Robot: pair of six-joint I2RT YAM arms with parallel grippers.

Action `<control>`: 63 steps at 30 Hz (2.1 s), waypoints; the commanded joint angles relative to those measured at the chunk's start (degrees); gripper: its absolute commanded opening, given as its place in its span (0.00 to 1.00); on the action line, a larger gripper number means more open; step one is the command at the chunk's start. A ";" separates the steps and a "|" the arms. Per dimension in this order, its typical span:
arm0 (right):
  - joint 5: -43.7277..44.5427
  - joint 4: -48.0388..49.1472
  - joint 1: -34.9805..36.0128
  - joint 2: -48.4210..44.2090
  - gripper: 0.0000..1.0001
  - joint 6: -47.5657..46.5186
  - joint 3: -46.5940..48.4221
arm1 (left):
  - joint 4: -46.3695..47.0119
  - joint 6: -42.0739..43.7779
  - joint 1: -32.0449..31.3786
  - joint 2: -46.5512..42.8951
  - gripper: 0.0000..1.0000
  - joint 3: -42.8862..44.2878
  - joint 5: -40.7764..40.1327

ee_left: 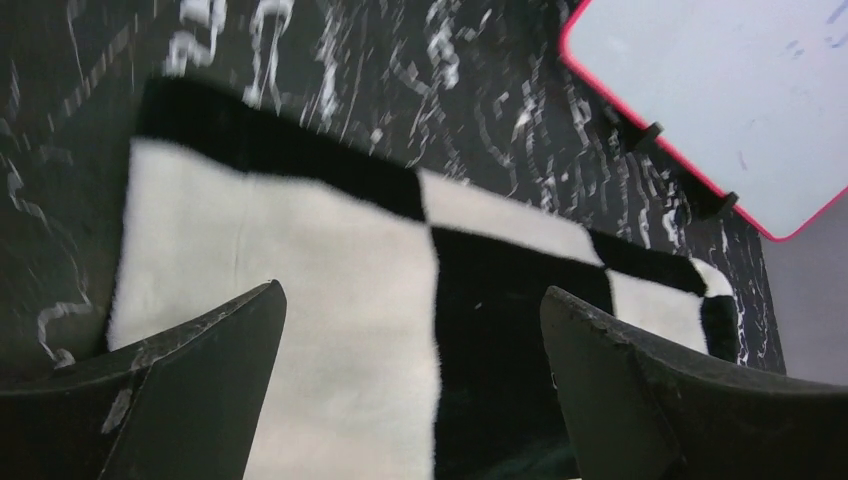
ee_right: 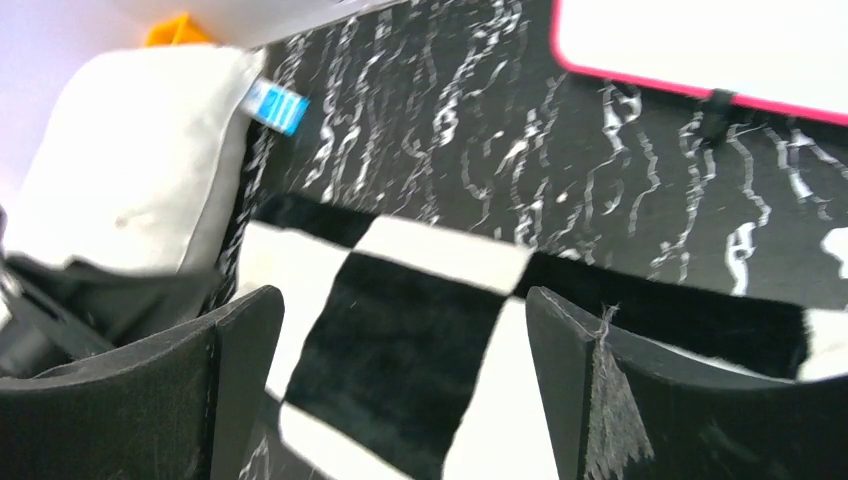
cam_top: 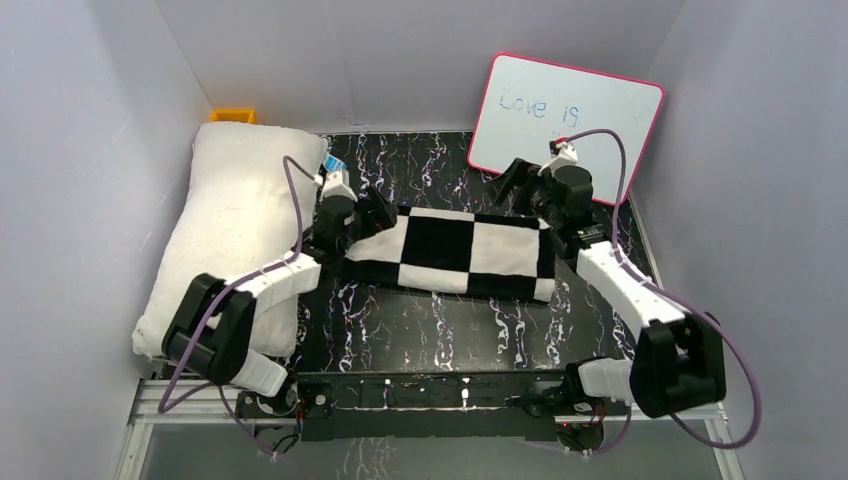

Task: Remove the pillowcase from the pillow
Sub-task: Fold the pillowcase at the center of the board.

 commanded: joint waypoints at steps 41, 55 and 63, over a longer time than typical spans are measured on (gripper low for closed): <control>36.29 -22.02 46.61 -7.64 0.99 -17.71 3.39 | -47.04 19.34 18.15 16.74 0.96 22.23 34.07; 35.65 -22.07 46.58 -14.89 0.98 -19.08 0.42 | -38.93 15.79 19.75 21.47 0.81 12.42 52.23; 34.48 -21.45 46.52 -14.25 0.99 -18.28 0.39 | -29.15 9.10 17.75 23.73 0.48 9.48 55.89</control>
